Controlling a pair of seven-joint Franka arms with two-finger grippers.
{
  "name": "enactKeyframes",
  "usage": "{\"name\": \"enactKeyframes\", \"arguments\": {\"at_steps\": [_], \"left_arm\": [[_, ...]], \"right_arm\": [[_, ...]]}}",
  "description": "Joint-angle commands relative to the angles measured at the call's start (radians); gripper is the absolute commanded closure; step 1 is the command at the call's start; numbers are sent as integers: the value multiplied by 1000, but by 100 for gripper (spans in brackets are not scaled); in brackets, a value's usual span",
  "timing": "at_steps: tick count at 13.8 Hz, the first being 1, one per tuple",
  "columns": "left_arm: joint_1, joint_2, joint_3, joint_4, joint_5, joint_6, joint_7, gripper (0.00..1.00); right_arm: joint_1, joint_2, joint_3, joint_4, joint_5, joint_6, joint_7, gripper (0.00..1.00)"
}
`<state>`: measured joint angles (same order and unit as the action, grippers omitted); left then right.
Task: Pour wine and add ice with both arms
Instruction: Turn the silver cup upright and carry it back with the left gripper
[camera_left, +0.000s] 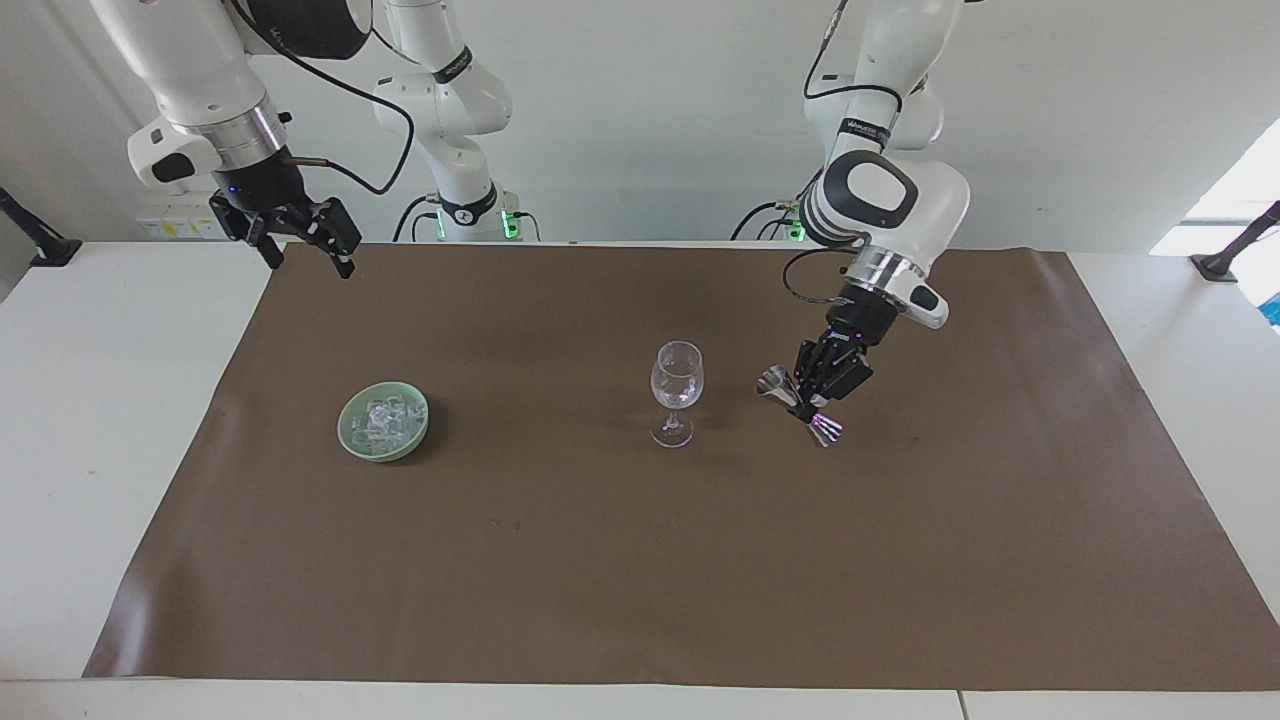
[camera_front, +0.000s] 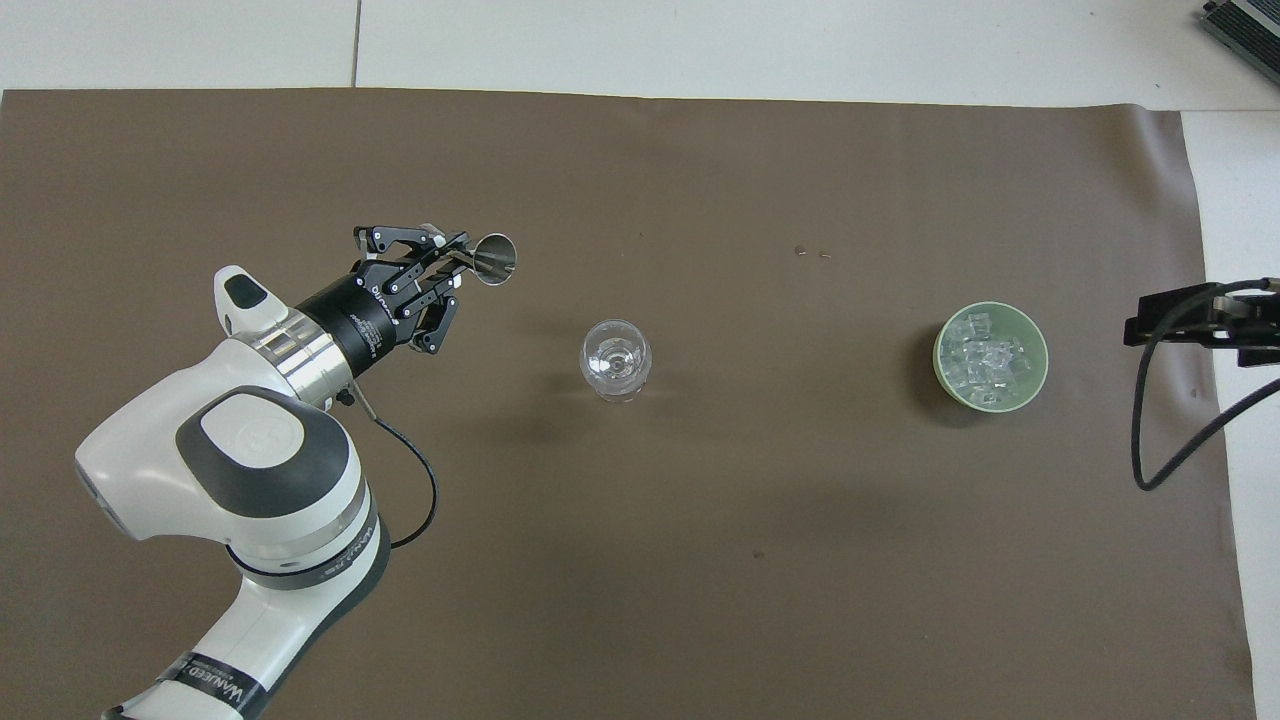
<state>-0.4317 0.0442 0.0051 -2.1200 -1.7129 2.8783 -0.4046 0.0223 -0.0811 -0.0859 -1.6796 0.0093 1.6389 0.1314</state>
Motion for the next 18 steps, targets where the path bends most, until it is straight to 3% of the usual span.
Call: {"name": "enactKeyframes", "arguments": {"at_steps": [1,18], "left_arm": [[51,-36,-4,-26,-8,-50,-61,100],[336,-44,6,-24,56,-328,-353,100]], "right_arm": [[-1,-19,5,-20,-5,-1,16,0],[-1,-19,5,-20,-5,-1,16,0]]}}
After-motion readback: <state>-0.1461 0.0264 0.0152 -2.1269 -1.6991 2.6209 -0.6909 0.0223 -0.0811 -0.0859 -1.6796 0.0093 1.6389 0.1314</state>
